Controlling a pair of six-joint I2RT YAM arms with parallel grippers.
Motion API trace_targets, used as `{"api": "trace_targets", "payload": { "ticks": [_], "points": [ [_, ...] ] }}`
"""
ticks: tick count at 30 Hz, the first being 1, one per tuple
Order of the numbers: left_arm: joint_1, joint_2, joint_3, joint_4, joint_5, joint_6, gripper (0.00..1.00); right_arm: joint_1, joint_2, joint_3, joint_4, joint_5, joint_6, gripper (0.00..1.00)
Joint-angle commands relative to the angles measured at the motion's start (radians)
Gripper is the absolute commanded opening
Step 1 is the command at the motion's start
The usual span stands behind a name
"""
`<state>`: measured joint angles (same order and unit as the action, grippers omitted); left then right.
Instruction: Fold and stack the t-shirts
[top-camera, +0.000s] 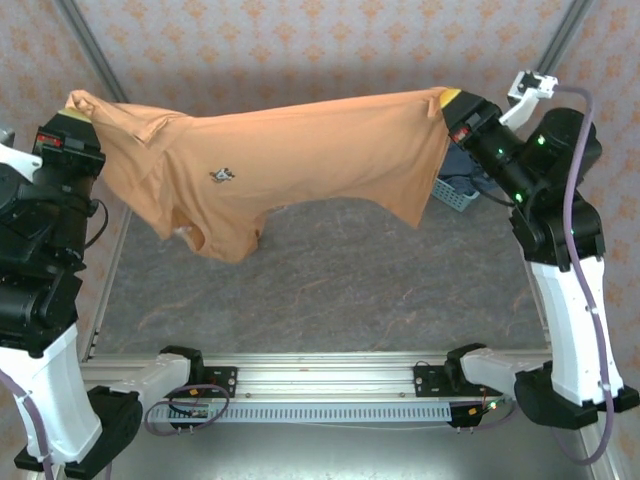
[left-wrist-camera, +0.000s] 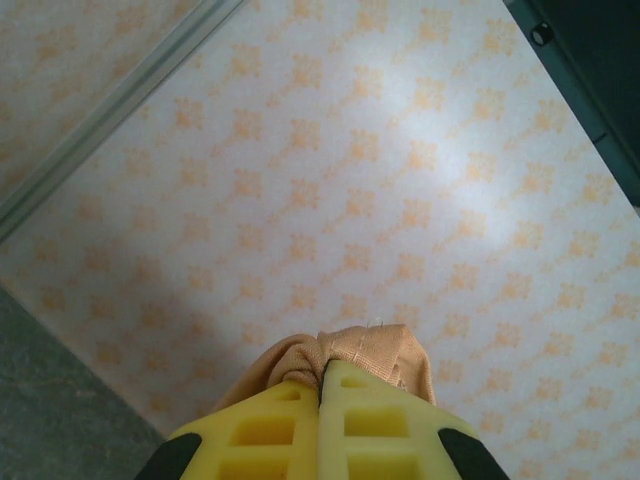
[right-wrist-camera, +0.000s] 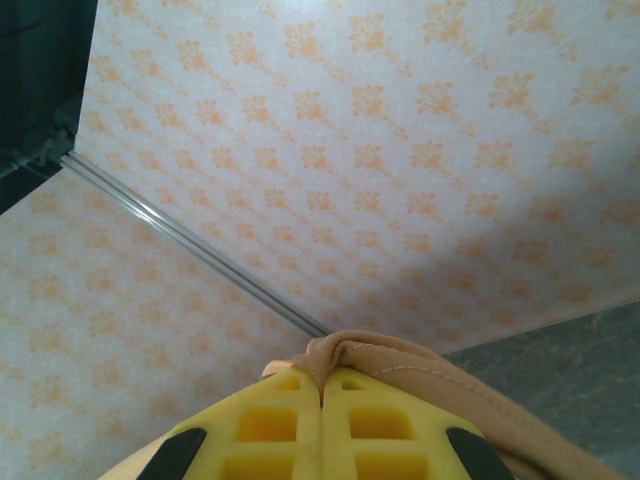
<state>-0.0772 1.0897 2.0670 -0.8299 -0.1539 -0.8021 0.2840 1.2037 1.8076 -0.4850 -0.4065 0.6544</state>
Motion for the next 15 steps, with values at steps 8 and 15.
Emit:
{"api": "trace_targets", "payload": {
  "ticks": [8,15],
  "points": [
    [0.131,0.484,0.247,-0.144,0.053,0.063,0.00,-0.008,0.486,0.185,0.203,-0.191,0.140,0.00],
    [0.241,0.747,0.619,-0.098,0.211,0.096,0.00,-0.029,0.836,0.736,0.056,-0.161,0.066,0.00]
  ]
}}
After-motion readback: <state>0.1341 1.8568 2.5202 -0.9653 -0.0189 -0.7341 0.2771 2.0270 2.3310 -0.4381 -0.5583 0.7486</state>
